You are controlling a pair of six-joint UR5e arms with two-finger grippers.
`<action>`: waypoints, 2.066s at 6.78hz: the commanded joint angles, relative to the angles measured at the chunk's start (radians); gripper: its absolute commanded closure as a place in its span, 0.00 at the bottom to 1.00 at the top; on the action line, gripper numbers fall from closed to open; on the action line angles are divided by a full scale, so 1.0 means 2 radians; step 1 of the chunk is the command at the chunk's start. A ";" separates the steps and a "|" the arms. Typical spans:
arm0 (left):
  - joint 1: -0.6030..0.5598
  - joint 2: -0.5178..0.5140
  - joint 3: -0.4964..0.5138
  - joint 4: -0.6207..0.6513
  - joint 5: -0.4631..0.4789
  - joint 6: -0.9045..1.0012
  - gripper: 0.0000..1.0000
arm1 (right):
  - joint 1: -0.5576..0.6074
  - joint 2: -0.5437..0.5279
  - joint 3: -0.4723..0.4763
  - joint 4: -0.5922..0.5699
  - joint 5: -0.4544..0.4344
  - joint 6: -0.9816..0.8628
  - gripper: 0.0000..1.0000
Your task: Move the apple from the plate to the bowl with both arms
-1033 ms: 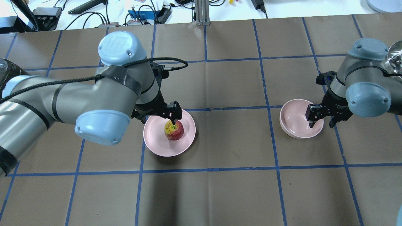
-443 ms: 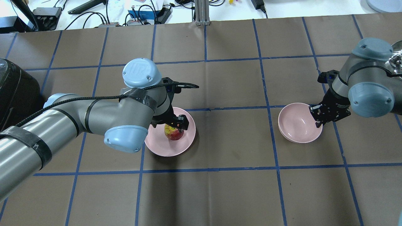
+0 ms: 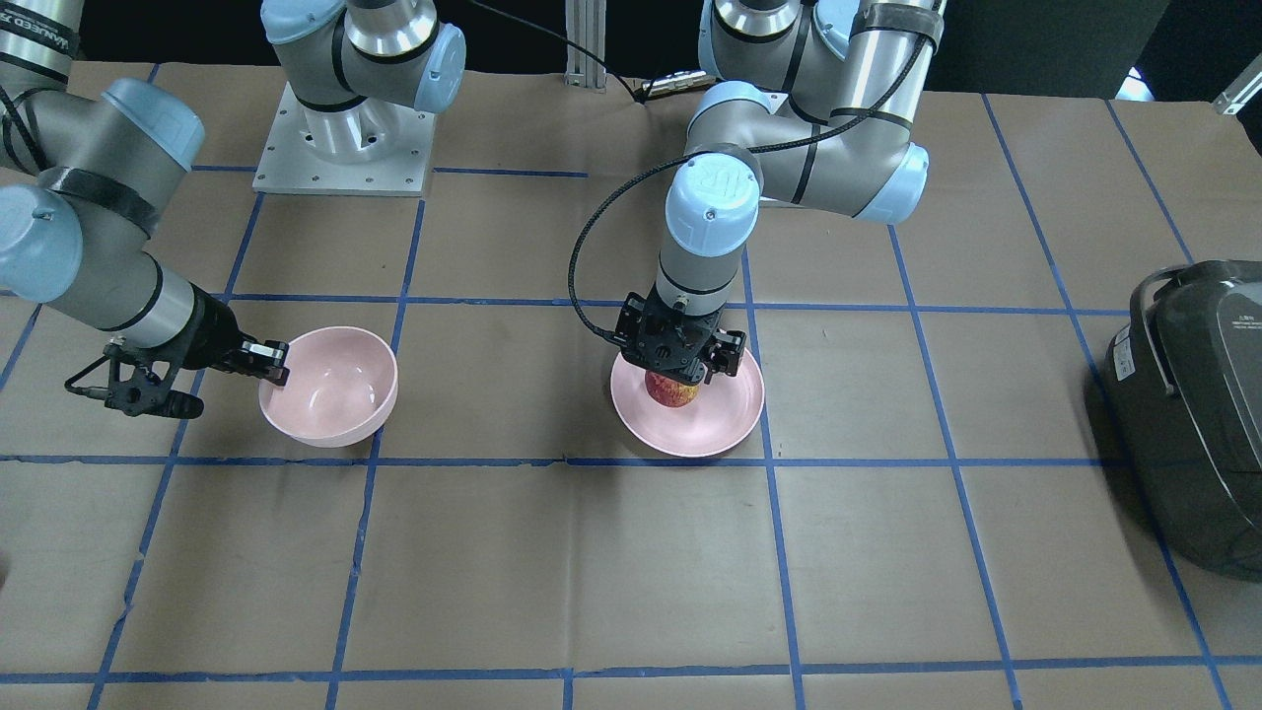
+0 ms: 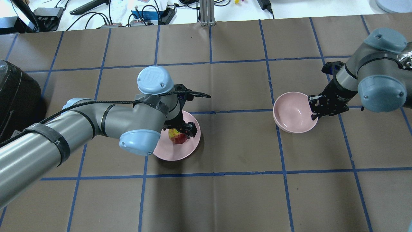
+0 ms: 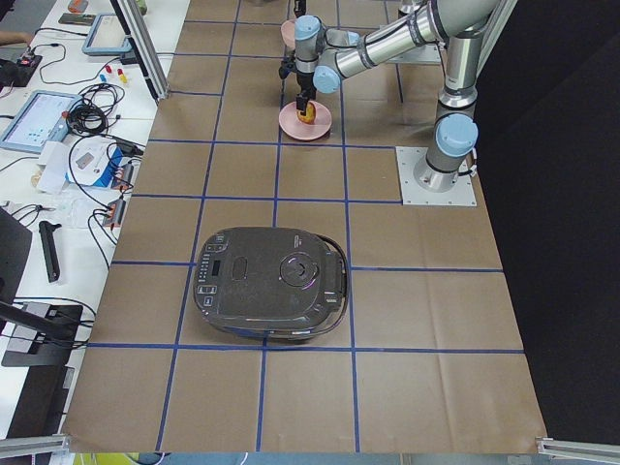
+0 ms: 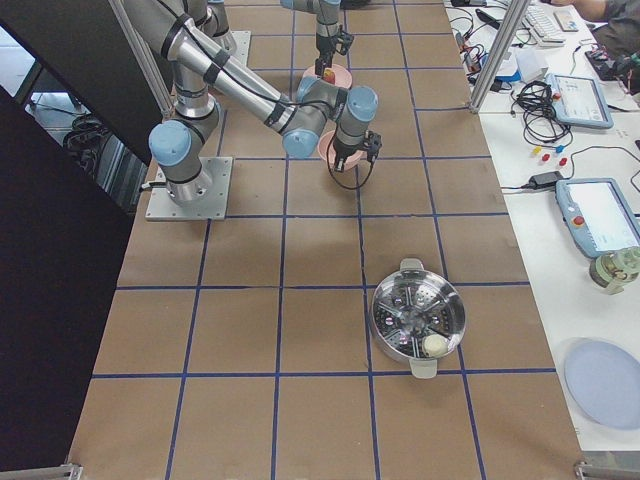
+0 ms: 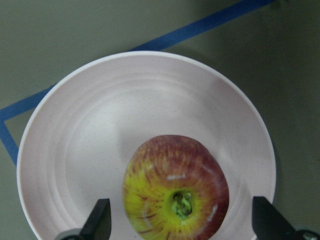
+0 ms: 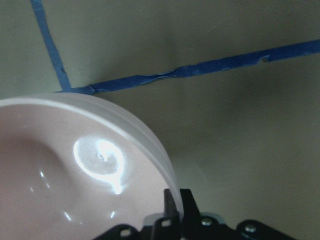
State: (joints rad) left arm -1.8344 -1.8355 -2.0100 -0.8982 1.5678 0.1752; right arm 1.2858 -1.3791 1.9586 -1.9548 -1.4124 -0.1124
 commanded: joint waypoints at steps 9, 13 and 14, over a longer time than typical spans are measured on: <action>-0.005 0.044 0.134 -0.153 0.003 -0.110 0.80 | -0.005 -0.043 -0.105 0.139 -0.053 0.029 0.00; -0.062 -0.028 0.221 -0.151 -0.017 -0.364 0.87 | 0.001 -0.120 -0.224 0.283 -0.082 0.040 0.00; -0.084 -0.074 0.266 -0.151 -0.015 -0.411 0.87 | 0.034 -0.124 -0.228 0.283 -0.083 0.041 0.00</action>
State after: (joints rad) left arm -1.9560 -1.8841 -1.5743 -1.2011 1.5379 -0.5495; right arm 1.2980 -1.6153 1.5277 -1.4066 -1.5790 -0.0335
